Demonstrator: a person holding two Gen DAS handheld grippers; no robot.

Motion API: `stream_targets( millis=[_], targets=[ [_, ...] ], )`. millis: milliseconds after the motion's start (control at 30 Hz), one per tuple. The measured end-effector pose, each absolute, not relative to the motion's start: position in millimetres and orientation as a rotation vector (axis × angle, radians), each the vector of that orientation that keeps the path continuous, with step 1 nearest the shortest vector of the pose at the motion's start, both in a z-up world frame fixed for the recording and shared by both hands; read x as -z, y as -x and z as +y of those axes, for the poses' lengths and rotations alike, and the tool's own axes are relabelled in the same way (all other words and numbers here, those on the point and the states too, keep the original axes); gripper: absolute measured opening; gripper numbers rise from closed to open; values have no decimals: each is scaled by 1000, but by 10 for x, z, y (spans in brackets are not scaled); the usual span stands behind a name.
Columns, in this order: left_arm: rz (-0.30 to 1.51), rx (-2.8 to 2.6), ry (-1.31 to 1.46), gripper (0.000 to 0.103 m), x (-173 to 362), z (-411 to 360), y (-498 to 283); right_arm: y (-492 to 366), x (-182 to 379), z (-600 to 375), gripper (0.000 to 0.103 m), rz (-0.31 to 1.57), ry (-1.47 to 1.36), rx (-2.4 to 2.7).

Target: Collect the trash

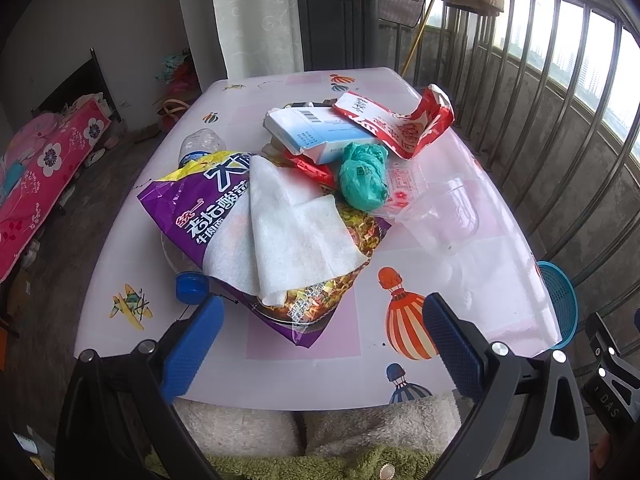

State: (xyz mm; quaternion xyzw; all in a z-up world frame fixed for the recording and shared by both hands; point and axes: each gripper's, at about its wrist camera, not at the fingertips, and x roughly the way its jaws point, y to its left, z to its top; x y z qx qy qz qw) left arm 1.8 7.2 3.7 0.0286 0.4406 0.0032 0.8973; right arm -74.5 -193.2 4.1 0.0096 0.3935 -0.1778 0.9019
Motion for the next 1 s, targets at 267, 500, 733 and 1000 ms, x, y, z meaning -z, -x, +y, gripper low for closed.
stream_targets(
  millis=[267,500,733,1000],
  targets=[
    [914,-12,-56,97,-25,107,-22,727,-43,-1906,95,816,-12,364],
    [915,-16,-55,97,-11,136,-26,716,-36,-1871,95,817,-4,360],
    [918,-19,-55,97,0,144,-31,707,-47,-1854,95,817,0,358],
    [919,-20,-55,97,4,149,-33,698,-47,-1846,95,817,1,359]
  ],
)
